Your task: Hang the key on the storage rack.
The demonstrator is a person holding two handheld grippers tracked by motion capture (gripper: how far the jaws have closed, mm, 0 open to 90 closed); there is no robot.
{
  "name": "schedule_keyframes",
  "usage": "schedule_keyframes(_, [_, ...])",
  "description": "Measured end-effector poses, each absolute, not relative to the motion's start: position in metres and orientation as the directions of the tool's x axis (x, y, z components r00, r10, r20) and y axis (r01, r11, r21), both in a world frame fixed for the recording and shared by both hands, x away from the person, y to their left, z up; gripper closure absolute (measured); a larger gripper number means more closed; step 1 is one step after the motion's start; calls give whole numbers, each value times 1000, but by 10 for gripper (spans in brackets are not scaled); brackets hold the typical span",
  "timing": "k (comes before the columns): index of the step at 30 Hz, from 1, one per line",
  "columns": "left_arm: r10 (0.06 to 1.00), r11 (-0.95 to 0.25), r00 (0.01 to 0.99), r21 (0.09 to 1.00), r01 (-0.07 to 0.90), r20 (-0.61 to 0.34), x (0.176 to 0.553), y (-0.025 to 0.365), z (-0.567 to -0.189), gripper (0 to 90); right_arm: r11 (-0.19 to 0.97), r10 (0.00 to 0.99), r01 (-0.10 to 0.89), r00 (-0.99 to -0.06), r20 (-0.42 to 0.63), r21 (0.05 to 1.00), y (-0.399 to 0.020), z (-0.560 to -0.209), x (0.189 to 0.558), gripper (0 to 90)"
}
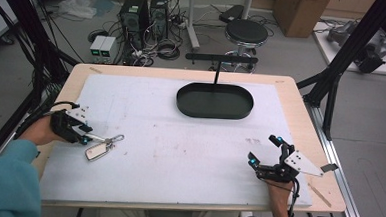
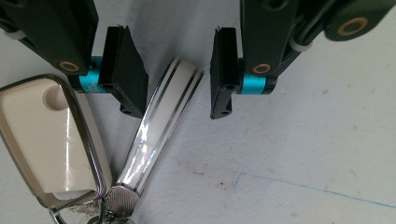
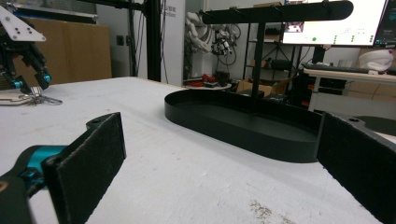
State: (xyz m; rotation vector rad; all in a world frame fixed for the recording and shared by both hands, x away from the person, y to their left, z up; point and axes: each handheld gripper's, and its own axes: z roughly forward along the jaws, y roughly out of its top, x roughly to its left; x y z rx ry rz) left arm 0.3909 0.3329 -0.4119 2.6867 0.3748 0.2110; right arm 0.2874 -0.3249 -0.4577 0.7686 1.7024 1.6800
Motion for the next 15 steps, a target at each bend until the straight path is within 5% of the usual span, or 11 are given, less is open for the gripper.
schedule_keyframes(15, [251, -891, 961, 415, 184, 112, 388, 331, -412, 730, 22, 769, -18, -639, -28, 1000, -325, -458, 287, 12])
